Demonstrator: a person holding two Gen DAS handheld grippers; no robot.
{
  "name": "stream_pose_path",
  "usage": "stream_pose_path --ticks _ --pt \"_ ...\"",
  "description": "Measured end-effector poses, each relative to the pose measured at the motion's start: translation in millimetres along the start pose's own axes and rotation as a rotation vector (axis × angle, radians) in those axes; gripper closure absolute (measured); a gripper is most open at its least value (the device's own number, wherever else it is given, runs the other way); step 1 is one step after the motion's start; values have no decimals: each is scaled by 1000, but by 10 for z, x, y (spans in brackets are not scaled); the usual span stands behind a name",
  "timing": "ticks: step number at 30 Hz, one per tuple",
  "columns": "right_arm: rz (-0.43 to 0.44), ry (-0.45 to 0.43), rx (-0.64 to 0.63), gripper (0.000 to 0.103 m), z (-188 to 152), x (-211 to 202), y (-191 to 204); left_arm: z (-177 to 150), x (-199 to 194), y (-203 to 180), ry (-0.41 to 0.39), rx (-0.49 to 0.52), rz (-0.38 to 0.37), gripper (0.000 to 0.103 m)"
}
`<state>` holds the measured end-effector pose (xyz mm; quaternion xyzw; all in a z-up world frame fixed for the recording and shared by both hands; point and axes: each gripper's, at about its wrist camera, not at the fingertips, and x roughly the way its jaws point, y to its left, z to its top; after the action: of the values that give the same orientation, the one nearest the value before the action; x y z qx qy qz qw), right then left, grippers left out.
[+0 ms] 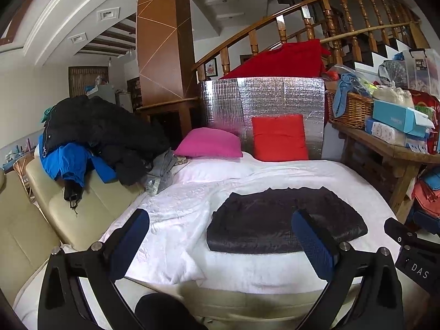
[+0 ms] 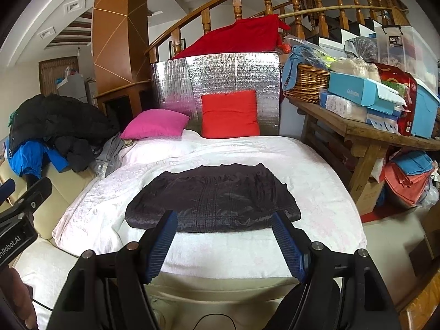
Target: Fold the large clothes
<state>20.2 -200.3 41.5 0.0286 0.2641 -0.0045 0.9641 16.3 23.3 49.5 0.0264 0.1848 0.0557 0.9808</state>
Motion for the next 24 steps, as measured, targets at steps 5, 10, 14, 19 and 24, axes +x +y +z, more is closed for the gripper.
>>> stream_pose_path --ticks 5,10,14,19,24 --pt "-7 8 -11 28 4 27 11 -5 -2 36 0 -3 1 0" --pt "-8 11 -13 28 2 40 27 -1 5 54 2 -6 1 0" --pt "-8 12 -14 28 4 42 35 -8 9 62 6 -10 4 0" --pt "-7 12 -14 28 3 41 38 -2 27 71 10 -9 4 0" --pt "-6 12 -15 28 1 44 40 -8 37 79 12 -11 5 0"
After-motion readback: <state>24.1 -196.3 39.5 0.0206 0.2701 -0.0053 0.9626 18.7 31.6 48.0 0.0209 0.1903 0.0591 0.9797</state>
